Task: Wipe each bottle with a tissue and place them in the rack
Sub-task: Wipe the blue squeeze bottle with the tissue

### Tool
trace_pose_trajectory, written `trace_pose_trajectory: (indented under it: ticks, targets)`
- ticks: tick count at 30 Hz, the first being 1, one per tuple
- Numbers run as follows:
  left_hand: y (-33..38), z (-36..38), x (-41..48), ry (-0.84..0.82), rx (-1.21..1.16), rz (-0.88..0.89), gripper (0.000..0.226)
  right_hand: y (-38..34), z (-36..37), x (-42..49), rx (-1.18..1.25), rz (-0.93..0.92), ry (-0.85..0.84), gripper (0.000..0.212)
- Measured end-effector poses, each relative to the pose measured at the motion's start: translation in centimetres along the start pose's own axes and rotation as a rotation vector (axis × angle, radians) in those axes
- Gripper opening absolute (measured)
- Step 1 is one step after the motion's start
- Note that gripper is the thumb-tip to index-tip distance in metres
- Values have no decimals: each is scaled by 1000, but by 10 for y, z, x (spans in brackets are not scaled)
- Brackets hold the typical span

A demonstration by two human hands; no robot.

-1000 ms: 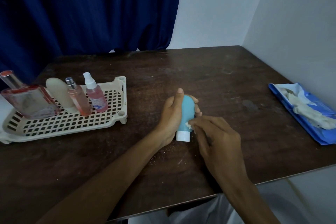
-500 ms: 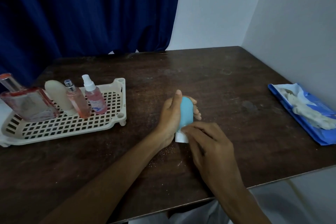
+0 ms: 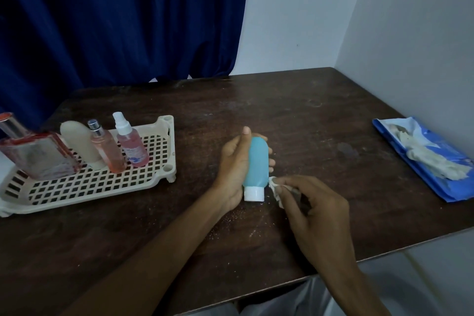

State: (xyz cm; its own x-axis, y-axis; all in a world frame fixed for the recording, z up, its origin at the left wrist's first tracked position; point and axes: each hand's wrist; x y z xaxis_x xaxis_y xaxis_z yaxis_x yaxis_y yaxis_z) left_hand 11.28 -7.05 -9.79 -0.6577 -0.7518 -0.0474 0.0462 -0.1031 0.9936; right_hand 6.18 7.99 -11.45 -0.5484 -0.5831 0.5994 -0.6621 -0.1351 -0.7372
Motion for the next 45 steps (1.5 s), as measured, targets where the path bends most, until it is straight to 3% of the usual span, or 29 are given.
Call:
trace_pose_trajectory:
  ticks: [10,17,28,38,45]
  targets:
    - [0,0,-1,16,9,-9,34,-8,14,-5,11,-92,13,19]
    - [-1,2,-3,-44,93,120,35,-13,20,30,-98,-136,36,13]
    - [1,-1,3,35,-49,25,37,-17,23,2,-73,-129,-22,18]
    - [-2,1,0,2,63,162,40,-16,22,18,-50,-134,37,11]
    - [0,4,-4,43,147,163,38,-24,19,64,-98,-145,-24,11]
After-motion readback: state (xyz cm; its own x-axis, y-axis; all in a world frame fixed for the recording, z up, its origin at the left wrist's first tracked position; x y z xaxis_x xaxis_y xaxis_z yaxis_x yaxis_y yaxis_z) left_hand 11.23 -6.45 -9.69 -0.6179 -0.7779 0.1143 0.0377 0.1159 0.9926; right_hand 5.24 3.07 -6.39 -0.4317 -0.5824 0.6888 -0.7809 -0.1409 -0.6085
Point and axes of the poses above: each hand's wrist, its own x-axis towards the middle knuckle, its own z-axis out of the palm, y = z × x, and after that the axes turned 14 degrees about x, right-handed
